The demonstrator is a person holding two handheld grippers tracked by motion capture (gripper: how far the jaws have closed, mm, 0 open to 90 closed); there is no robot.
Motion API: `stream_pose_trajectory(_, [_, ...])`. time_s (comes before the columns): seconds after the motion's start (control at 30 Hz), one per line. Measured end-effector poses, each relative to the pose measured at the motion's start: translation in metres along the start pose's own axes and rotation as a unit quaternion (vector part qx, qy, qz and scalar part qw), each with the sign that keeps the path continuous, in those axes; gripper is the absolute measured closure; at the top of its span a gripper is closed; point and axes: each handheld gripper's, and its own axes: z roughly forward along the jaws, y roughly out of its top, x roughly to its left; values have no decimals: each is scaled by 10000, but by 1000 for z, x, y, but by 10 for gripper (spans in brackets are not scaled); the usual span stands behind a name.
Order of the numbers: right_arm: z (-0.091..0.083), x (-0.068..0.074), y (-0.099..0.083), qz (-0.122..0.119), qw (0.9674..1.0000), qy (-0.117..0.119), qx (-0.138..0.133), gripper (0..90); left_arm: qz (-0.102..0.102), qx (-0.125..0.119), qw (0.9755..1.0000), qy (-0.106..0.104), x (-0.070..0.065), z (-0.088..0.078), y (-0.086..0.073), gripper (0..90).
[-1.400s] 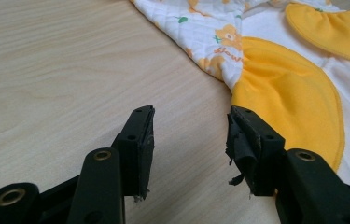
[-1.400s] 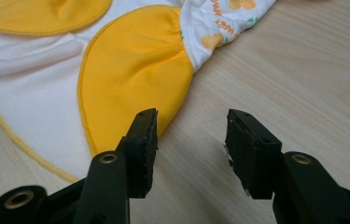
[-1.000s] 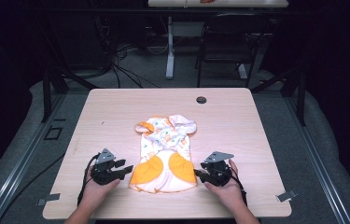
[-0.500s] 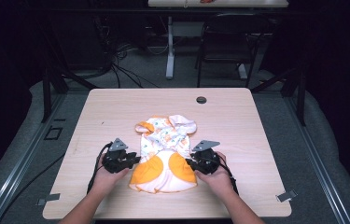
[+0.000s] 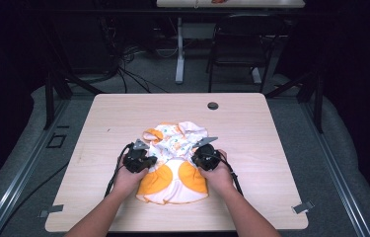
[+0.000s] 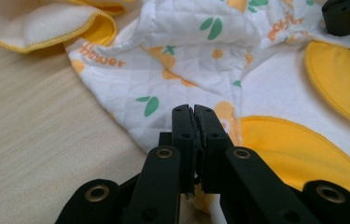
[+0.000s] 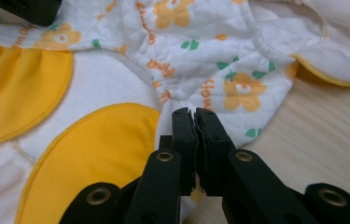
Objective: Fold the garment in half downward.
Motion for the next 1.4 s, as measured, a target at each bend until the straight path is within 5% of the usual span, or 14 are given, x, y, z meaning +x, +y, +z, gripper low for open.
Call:
stream_pose_trajectory(0.47, [2,0,-5,30,10000,74,25,894,100,22,9999,-93,-2,-2,-5,897])
stream_pose_trajectory(1.4, [-17,21,-25,-415,9983,372,175,897,133,105,9988,-452,-14,-19,-24,898])
